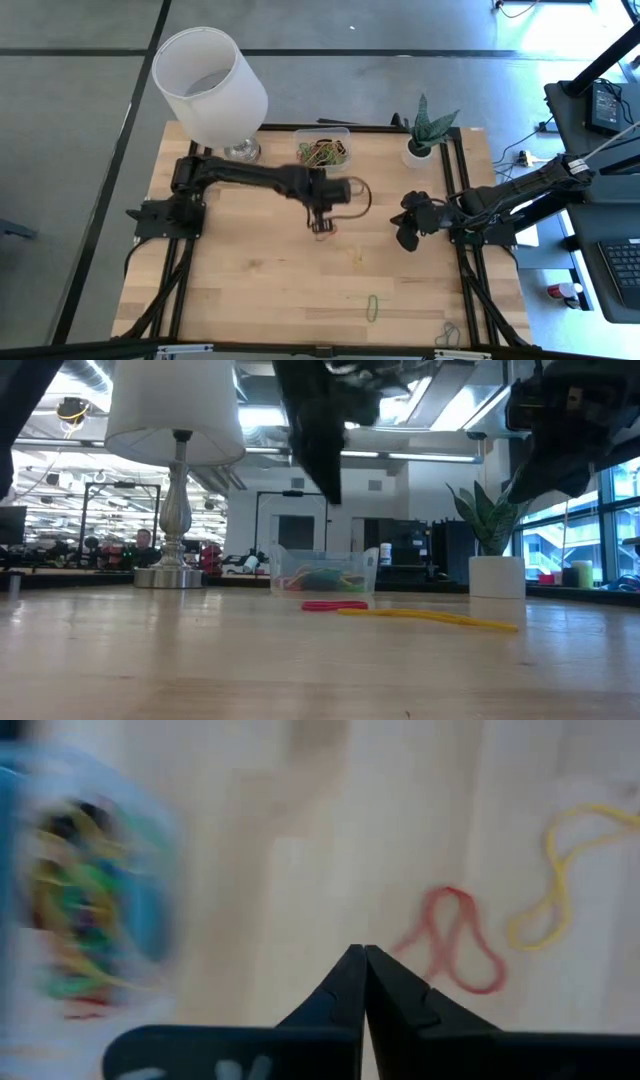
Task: Pick and place rubber bands into bin
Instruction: Put the red rubber band into the transparent bin
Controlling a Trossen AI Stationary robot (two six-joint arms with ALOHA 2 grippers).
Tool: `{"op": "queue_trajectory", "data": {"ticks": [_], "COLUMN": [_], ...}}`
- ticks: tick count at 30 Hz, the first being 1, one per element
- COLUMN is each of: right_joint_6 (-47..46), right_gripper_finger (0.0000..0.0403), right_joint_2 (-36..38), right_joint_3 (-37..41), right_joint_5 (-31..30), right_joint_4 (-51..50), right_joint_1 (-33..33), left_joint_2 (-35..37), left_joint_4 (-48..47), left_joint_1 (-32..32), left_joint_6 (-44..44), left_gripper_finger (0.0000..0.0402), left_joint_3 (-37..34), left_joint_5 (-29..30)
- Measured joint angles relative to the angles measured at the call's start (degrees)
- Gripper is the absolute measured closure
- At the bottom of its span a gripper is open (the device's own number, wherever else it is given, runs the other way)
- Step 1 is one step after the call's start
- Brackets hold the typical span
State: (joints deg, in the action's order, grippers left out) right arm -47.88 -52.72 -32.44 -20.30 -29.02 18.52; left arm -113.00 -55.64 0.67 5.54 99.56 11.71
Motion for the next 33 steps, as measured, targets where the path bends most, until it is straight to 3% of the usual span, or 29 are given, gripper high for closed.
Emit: {"op": "queue_trajectory", "data": {"ticks": [6, 12, 18, 24, 29, 33], "right_joint_6": [-4.3, -6.5, -5.9, -4.1, -1.3, -1.0], "right_gripper_finger": [0.0397, 0.0397, 0.0397, 0.0397, 0.0397, 0.0397], "right_joint_2": [-0.5, -1.4, -2.3, -3.1, -3.3, -3.5], "right_joint_3": [-0.1, -0.1, -0.1, 0.0, 0.0, 0.0], "right_joint_5": [-2.7, -2.8, -2.7, -2.7, -2.6, -2.4], "right_joint_4": [0.1, 0.8, 0.9, 0.7, 0.7, 0.5], "right_joint_1": [-0.3, -0.9, -0.9, -0.9, -0.9, -0.9], "left_joint_2": [1.7, 0.9, 1.0, 1.0, 1.0, 0.7], "left_joint_4": [-0.8, 1.4, 6.5, 18.6, 29.7, 32.0], "left_joint_1": [4.2, 4.3, 2.6, -0.3, -2.4, -3.7], "left_joint_6": [-10.8, -17.9, -15.9, -13.8, -13.8, -13.6], "left_gripper_finger": [0.0399, 0.0378, 0.0315, 0.0259, 0.0236, 0.0234], "left_joint_3": [1.8, -4.1, -11.2, -17.3, -22.5, -24.6], "left_joint_5": [-2.4, -6.8, -10.0, -10.3, -10.2, -8.6]}}
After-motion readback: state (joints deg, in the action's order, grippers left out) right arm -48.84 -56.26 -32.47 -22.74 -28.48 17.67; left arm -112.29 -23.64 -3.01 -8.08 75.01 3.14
